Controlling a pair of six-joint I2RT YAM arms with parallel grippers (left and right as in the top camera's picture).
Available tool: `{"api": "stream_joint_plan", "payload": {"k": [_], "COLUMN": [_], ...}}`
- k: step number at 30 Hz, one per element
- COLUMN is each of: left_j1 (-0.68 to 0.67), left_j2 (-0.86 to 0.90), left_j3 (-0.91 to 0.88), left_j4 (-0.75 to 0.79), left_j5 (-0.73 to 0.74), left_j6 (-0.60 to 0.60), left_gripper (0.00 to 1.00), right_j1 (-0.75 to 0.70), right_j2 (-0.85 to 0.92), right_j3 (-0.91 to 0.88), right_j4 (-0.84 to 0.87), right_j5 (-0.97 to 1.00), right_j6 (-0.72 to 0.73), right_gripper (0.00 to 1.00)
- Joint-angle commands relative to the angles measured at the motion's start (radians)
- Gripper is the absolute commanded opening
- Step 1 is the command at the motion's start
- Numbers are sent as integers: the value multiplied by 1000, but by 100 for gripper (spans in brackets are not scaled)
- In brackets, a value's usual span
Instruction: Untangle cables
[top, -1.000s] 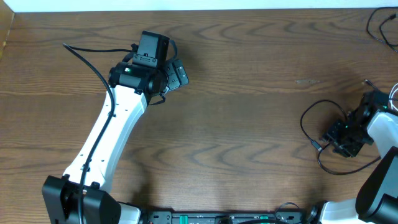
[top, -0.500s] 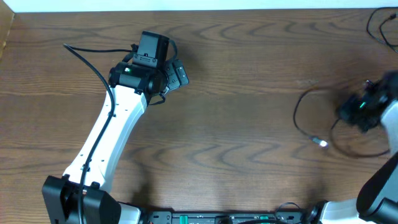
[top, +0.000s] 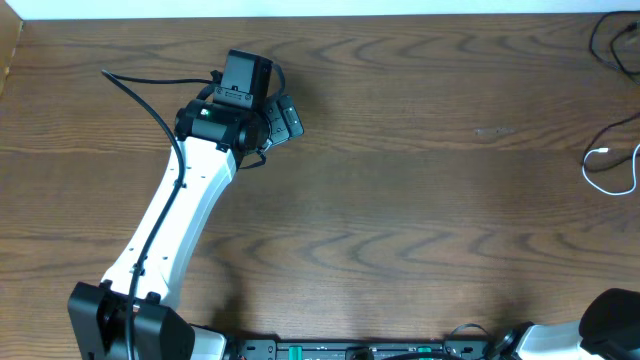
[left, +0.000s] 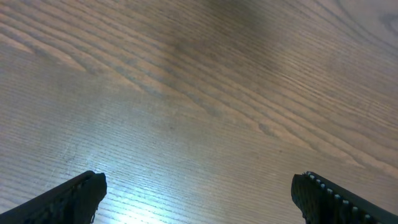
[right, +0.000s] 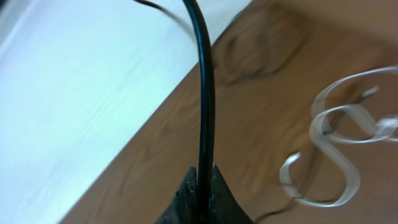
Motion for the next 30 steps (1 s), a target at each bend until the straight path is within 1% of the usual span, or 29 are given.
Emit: {"api": "stream_joint_plan", "payload": {"k": [1,4,5,9,13,15,17,18,19,20,21,23,24,30], "left_j1": [5,5,5,5,5,5,5,5,5,5,5,5,5,5], "left_j2": [-19,-19,-19,-19,-19,-19,-19,-19,-19,-19,-19,-19,-19,-19], "left_j3": [14,14,14,14,14,14,14,14,14,14,14,14,14,14], "left_j4": [-3,-3,-3,-3,-3,-3,-3,-3,-3,-3,-3,-3,-3,-3], "left_j5": [-12,-12,-12,-12,-12,-12,-12,-12,-12,-12,-12,-12,-12,-12], "left_j6": [2,2,2,2,2,2,2,2,2,2,2,2,2,2], "left_gripper": [100,100,100,100,100,100,100,100,100,100,100,100,100,100], "right_j1": [-69,-112,-127,-149,-171,-180,-182,-182,-182,-182,-182,-182,-181,-152], "right_j2": [-8,0,10,45,111,164,206,221,240,255,264,270,270,234], "right_j3": [49,42,31,-2,-15,-15,-15,-15,-15,-15,-15,-15,-15,-14], "right_j4": [-14,-31,-47,-52,-48,-40,-29,-27,-25,-28,-34,-45,-45,-76], "right_j5": [157,235,316,423,458,458,458,458,458,453,445,397,362,26], "right_j6": [45,62,90,101,102,94,50,33,15,13,13,13,13,12], "right_gripper": [1,1,1,1,2,5,14,28,50,69,81,93,96,97]}}
